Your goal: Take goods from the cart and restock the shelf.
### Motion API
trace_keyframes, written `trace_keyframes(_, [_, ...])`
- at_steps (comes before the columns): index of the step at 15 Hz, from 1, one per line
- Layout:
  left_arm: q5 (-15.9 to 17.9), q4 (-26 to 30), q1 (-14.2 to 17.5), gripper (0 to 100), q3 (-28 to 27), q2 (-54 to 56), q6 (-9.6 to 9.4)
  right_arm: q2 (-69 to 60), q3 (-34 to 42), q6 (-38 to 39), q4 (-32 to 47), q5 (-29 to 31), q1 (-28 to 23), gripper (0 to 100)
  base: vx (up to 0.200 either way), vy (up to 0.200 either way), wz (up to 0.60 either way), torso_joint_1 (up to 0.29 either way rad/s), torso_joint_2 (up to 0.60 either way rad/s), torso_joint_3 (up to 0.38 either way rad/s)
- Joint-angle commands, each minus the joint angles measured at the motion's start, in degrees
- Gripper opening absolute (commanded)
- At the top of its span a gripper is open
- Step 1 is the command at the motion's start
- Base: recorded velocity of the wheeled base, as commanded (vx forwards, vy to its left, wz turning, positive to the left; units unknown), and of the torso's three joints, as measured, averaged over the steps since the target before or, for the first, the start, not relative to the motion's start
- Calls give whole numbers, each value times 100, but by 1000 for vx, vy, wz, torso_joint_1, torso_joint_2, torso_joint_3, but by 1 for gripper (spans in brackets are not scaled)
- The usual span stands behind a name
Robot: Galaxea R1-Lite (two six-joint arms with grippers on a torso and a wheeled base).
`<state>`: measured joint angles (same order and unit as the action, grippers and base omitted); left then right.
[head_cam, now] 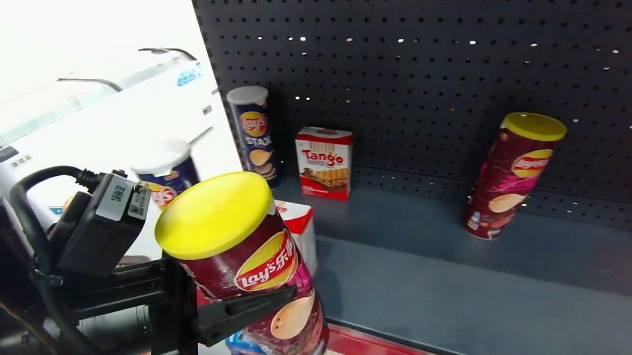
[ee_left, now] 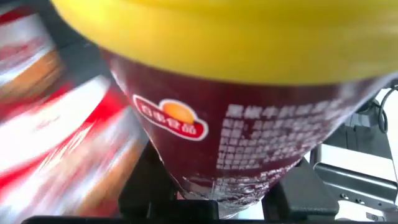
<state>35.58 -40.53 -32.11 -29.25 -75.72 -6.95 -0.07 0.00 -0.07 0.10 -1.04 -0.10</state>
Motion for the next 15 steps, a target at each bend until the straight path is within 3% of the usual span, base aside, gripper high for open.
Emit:
trace_keyframes(1, [1, 2, -6, 0, 33, -22, 1, 7, 0, -1, -1, -2, 1, 100, 0, 0, -600, -12, 2, 2])
trace_keyframes(2, [1, 2, -6, 0, 33, -22, 1, 7, 0, -1, -1, -11, 1, 100, 0, 0, -600, -2, 7, 2])
trace_keyframes(13, [-8, -16, 56, 0, 217, 13, 1, 7, -9, -28, -1, -19, 1, 100, 0, 0, 0, 0, 0, 0])
trace_keyframes(15, [-8, -16, 47, 0, 217, 13, 1, 7, -9, -28, -1, -19, 1, 100, 0, 0, -600, -2, 2, 2])
